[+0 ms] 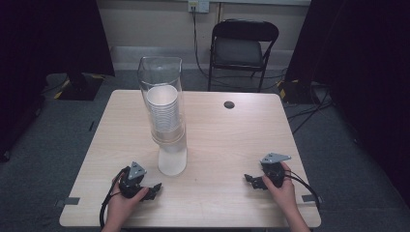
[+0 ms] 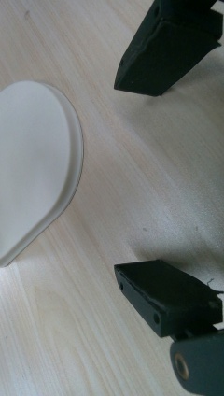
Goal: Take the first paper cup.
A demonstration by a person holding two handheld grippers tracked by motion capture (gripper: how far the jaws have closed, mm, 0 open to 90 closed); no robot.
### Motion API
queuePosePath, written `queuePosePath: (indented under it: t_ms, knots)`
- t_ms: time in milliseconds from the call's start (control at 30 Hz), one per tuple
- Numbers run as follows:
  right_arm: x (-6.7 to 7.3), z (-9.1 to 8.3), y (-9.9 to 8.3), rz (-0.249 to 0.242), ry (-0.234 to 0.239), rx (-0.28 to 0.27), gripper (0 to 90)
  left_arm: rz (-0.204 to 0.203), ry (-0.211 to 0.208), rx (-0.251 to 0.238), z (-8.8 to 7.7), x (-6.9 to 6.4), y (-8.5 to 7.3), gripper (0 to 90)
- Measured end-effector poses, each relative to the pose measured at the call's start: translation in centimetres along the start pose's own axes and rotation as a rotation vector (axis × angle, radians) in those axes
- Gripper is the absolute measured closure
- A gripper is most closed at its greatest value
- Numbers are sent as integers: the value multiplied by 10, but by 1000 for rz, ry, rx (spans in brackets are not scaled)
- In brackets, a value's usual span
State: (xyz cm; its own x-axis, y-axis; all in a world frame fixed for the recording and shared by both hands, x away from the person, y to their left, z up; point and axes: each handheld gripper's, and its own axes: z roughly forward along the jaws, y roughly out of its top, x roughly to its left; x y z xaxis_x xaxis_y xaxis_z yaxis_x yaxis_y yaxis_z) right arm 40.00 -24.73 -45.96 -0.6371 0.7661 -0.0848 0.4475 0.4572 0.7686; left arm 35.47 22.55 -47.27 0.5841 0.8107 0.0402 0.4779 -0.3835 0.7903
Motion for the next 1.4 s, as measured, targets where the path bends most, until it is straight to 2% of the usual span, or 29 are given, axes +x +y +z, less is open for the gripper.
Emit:
queuePosePath:
  t_ms: [133, 167, 233, 267, 433, 467, 600, 700, 733, 767, 867, 1100, 1167, 1267, 1300, 1367, 1400]
  knots:
    - [0, 0, 0, 0, 0, 0, 82, -18, 8, -5, 1, -1, 1, 103]
    - [0, 0, 0, 0, 0, 0, 82, -22, 2, -9, 0, -1, 1, 111]
    - [0, 0, 0, 1, 0, 0, 82, -54, -27, -43, -1, -2, 4, 192]
    - [0, 0, 0, -1, 1, -1, 82, -57, -39, -60, -1, -2, 5, 166]
    - [0, 0, 0, -1, 1, -1, 81, -13, -43, -140, -5, -9, 17, 160]
    - [0, 0, 0, -2, 2, -2, 81, -16, -46, -159, -7, -11, 19, 160]
    - [0, 0, 0, -2, 2, -1, 80, -3, -17, -240, -10, -13, 30, 161]
    - [0, 0, 0, -2, 2, -1, 80, 6, 0, -264, -10, -13, 34, 166]
    - [0, 0, 0, -2, 3, -1, 80, -8, 6, -299, -9, -12, 39, 166]
    - [0, 0, 0, -2, 3, -1, 80, -8, 6, -299, -9, -12, 39, 166]
    - [0, 0, 0, -3, 2, -1, 80, -35, 12, -358, -7, -12, 51, 161]
    - [-1, 0, 0, 4, -4, 2, 77, -25, 23, -393, -3, -16, 69, 158]
    - [-1, 0, 0, 4, -5, 2, 76, -41, 15, -410, 3, -19, 76, 158]
    - [-1, 0, 0, 4, -4, 1, 76, -28, 28, -423, 8, -23, 81, 165]
    - [-1, 0, 0, 4, -4, 2, 76, -33, 41, -428, 10, -23, 82, 169]
    - [-1, 0, 0, 4, -4, 2, 76, -41, 38, -435, 12, -23, 82, 181]
    - [-1, 0, 0, 4, -6, 2, 75, -63, 50, -465, 15, -24, 84, 182]
